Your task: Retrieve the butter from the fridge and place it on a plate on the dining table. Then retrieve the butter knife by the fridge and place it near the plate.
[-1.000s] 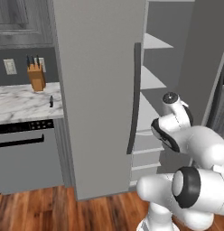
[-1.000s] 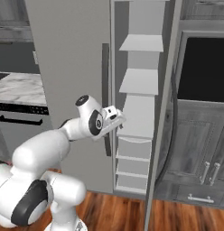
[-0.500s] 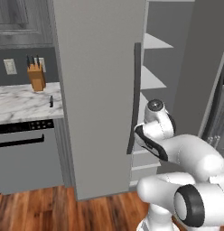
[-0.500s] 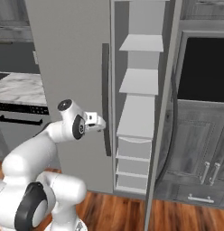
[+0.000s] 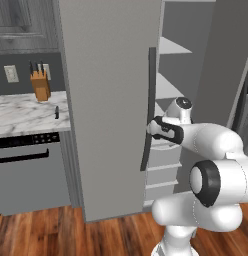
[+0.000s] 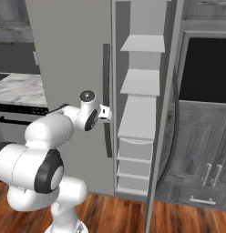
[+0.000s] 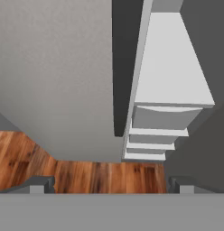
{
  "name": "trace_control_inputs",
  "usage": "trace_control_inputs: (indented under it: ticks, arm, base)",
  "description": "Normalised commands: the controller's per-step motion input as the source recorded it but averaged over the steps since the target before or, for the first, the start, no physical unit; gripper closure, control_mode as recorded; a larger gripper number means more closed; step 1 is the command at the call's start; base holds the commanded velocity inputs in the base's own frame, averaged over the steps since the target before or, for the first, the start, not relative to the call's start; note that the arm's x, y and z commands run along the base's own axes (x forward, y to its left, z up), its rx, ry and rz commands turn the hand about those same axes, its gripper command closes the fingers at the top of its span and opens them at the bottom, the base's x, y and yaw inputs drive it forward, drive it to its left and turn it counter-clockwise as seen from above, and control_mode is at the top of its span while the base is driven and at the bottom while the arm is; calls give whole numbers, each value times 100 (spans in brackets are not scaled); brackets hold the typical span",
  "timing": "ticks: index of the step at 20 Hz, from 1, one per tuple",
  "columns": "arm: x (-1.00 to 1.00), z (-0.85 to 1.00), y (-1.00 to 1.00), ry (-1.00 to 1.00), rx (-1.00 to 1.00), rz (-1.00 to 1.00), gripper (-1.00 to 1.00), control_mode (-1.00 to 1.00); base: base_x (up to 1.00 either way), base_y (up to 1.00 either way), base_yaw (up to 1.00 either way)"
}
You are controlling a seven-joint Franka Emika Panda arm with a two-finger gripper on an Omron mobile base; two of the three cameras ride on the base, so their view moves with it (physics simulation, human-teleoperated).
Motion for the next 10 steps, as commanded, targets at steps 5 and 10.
trace_control_inputs:
  ticks: [5,10]
  arm:
    - [41,0,3,-11,0,-6,-100,-100]
    - [42,-2,0,-9,0,-5,-100,-100]
  base:
    - [0,0,0]
    - [0,0,0]
